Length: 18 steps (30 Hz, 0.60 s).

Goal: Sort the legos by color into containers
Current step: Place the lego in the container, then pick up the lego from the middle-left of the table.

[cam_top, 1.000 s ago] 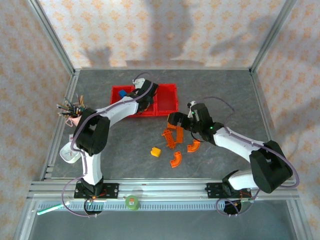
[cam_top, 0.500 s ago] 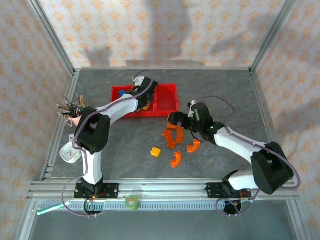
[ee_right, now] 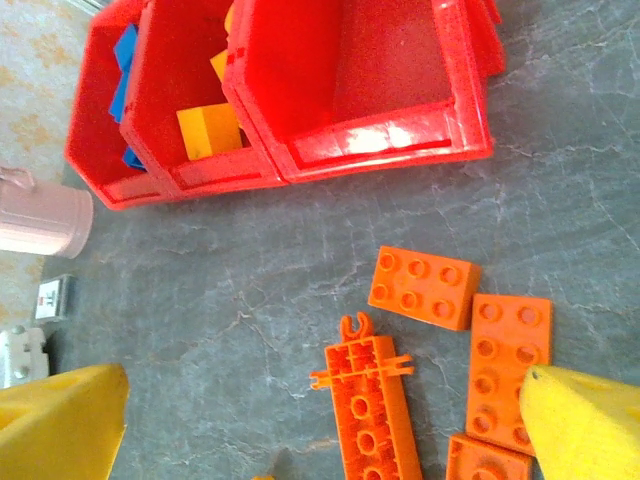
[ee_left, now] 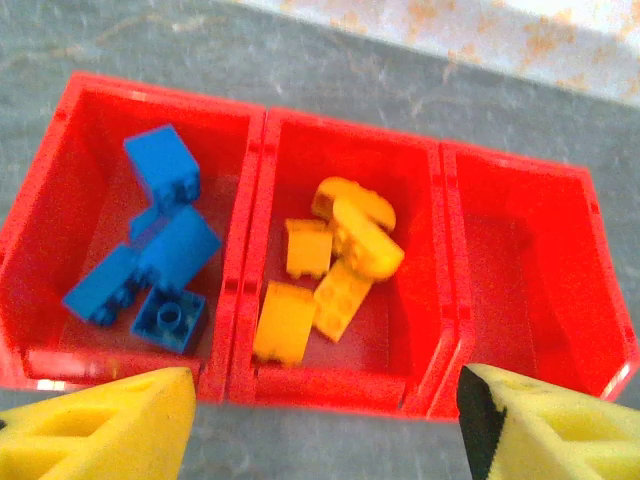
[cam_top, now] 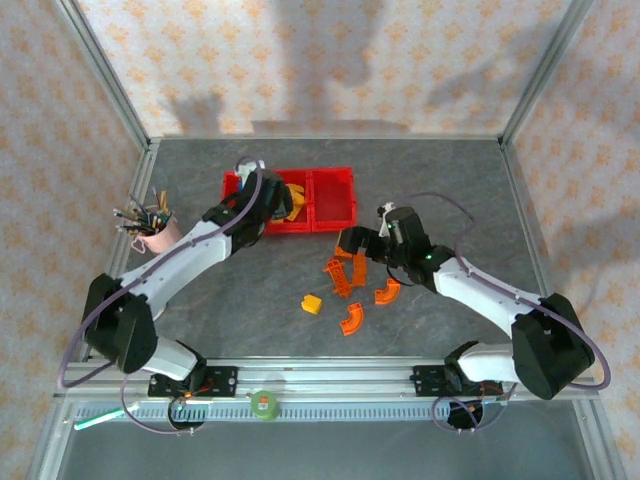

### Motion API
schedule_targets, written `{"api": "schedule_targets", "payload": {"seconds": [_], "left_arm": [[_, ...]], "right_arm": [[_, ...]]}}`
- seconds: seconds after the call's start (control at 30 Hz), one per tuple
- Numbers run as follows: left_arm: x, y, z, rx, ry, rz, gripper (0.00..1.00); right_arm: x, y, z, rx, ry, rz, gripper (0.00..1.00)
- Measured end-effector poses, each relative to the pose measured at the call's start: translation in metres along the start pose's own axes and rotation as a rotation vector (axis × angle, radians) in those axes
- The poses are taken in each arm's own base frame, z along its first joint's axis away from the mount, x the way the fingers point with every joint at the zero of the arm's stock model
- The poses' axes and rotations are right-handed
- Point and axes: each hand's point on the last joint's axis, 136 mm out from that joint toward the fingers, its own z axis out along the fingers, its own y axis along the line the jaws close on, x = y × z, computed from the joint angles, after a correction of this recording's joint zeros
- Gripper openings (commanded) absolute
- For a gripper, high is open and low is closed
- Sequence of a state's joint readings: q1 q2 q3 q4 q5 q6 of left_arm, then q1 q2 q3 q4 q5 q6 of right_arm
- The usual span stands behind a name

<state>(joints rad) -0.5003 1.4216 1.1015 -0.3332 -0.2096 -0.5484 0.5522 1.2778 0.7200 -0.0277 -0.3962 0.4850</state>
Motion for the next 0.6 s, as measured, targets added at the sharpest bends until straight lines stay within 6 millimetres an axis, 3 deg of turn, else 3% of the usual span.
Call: {"api": "schedule_targets", "payload": {"seconds": [0.4, 0.6], "left_arm": [[0.109, 0.013, -0.051, 0.090, 0.148, -0.040, 0.78], [0.153, 0.019, -0.066, 0.098, 0.229, -0.054, 0.80]], "right_arm": [[0.043, 0.012, 0.004, 0.018, 0.075, -0.084, 1.00], [0.065, 0.003, 0.008, 0.041, 0.110, -0.081, 1.00]]}}
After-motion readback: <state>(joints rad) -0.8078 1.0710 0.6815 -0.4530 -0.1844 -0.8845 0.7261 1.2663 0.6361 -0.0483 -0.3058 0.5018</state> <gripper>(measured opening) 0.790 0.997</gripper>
